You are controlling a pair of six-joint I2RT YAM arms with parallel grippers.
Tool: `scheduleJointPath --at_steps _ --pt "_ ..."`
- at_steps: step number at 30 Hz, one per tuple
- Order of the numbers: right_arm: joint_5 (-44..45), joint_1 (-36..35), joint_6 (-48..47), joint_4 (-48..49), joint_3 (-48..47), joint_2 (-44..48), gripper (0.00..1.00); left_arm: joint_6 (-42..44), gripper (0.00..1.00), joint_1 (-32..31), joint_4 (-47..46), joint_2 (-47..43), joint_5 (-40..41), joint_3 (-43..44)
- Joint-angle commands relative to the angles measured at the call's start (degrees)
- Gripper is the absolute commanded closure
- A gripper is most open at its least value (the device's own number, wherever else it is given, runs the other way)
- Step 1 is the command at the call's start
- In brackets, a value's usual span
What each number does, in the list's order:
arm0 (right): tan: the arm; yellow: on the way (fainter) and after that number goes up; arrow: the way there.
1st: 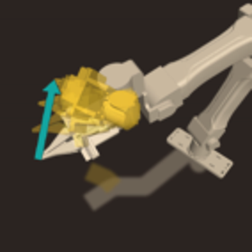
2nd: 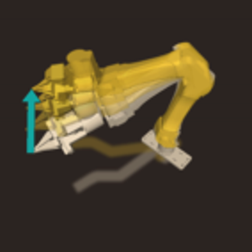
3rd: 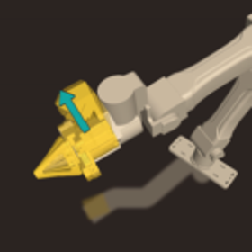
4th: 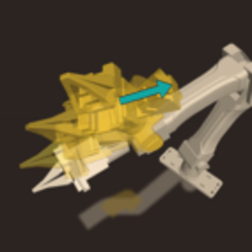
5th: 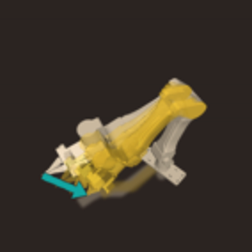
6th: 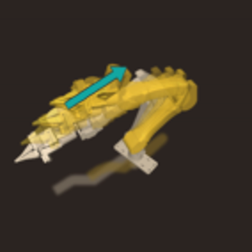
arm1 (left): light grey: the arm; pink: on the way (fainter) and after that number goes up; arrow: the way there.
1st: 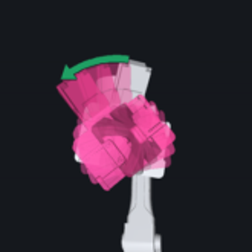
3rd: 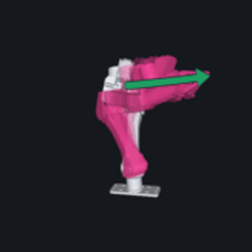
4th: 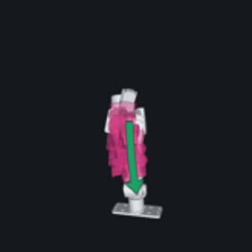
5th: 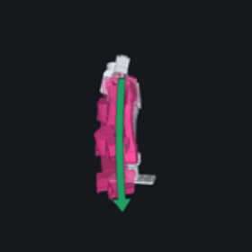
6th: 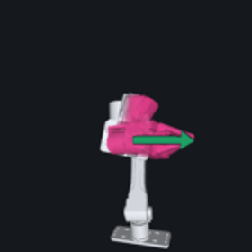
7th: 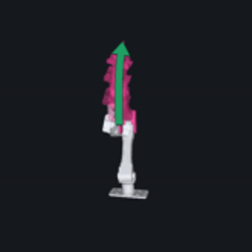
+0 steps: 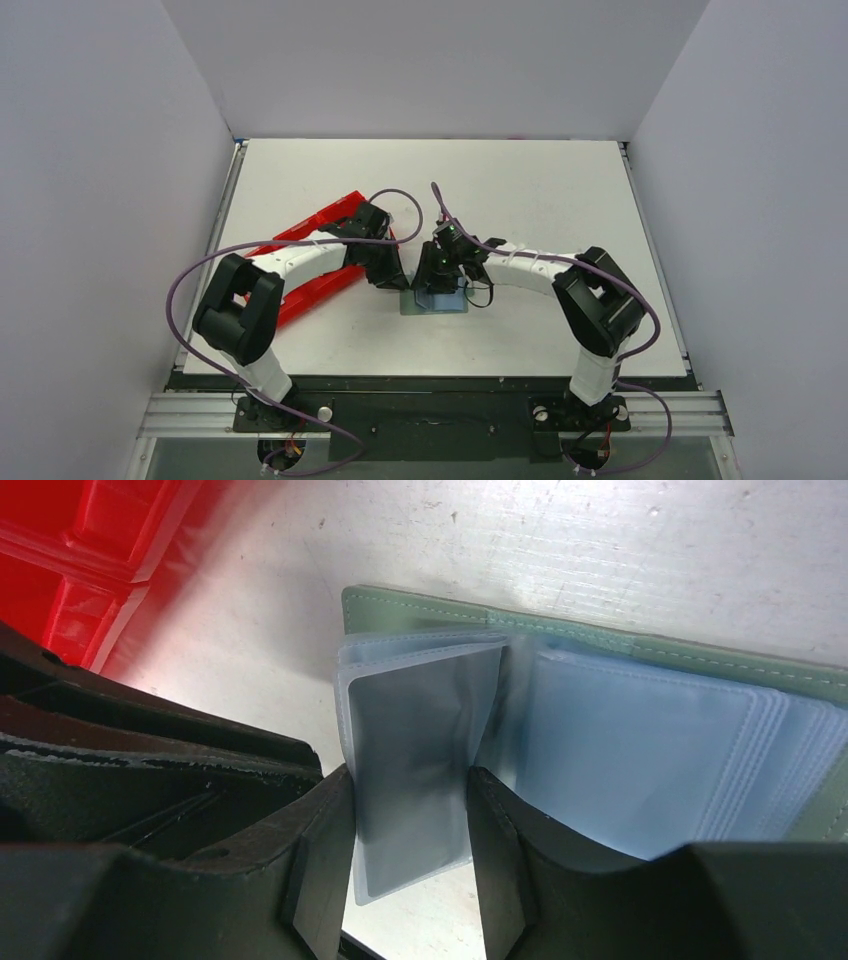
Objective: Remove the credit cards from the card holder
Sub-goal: Remove the credit card from the card holder.
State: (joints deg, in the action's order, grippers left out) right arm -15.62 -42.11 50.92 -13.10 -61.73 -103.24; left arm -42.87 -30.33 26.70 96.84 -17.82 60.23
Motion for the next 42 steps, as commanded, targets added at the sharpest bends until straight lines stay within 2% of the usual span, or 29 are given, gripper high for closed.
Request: scheduleJointPath --at_steps 1,6,13,20,27,33,42 --pt "-1.1 1.1 1.9 4.4 1.8 3.6 0.6 -0.6 0.85 -0.7 -1.7 0.7 0.9 2.9" --pt "-2.0 1.9 3.1 6.6 4.0 4.6 0.61 -0.8 0.85 -0.7 -1.4 0.5 1.7 3.6" --pt "-3.2 2.6 4.4 9.3 6.0 6.3 0.7 -0.8 0.86 -0.8 -0.9 0.3 1.9 4.6" --pt "-4.9 3.6 5.7 11.6 7.9 7.5 0.73 -0.9 0.88 -2.4 -1.1 -1.5 1.3 3.4" --pt "-5.9 4.4 6.3 12.6 10.0 8.0 0.73 -5.4 0.88 -4.8 -7.4 -4.6 -0.6 -2.3" --pt "-6.5 4.7 5.8 12.6 10.7 8.2 0.73 -5.2 0.89 -5.5 -8.1 -4.3 -1.4 -2.3" --pt "-6.6 5.2 6.0 14.3 12.3 10.2 0.64 -4.4 0.89 -5.9 -6.1 -2.6 -0.5 -0.2"
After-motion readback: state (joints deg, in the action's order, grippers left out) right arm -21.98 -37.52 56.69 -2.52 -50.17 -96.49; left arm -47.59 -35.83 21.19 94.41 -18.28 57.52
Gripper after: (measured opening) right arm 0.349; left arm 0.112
